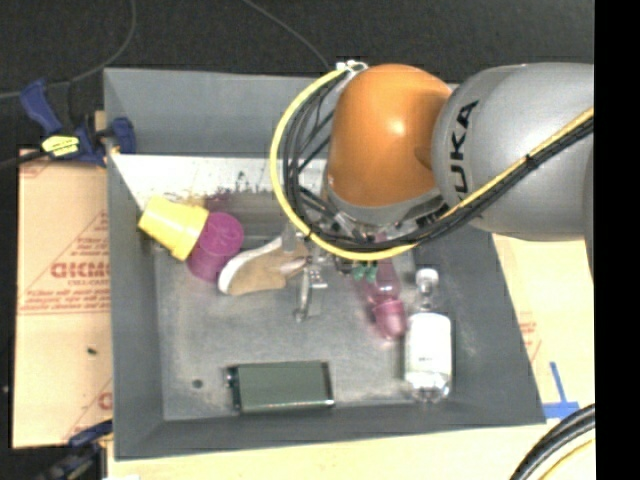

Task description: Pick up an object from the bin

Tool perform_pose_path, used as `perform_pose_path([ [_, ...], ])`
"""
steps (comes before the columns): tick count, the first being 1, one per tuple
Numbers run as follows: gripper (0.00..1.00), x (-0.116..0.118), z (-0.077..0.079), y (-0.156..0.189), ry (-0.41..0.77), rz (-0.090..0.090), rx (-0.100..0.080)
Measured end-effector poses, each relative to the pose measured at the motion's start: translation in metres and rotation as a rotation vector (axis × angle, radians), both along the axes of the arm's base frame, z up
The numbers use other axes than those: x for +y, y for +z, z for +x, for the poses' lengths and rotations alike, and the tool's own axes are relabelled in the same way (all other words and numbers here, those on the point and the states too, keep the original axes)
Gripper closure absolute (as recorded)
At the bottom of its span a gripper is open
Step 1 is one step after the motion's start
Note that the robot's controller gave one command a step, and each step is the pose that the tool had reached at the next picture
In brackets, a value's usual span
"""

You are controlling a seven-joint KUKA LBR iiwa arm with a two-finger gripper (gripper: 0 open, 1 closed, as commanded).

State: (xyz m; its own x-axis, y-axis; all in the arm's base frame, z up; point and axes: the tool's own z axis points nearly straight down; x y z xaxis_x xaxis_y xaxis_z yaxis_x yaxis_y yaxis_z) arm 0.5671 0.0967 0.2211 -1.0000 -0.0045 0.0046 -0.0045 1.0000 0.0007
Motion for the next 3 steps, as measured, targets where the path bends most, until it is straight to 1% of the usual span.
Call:
perform_pose_path([
  [1,0.0,-0.001,0.001,0.005,-0.004,0.001,-0.008],
  [2,0.0,-0.006,0.053,-0.095,0.132,0.0,-0.012],
  [3,0.0,-0.009,0.06,-0.078,0.091,0.002,-0.01],
])
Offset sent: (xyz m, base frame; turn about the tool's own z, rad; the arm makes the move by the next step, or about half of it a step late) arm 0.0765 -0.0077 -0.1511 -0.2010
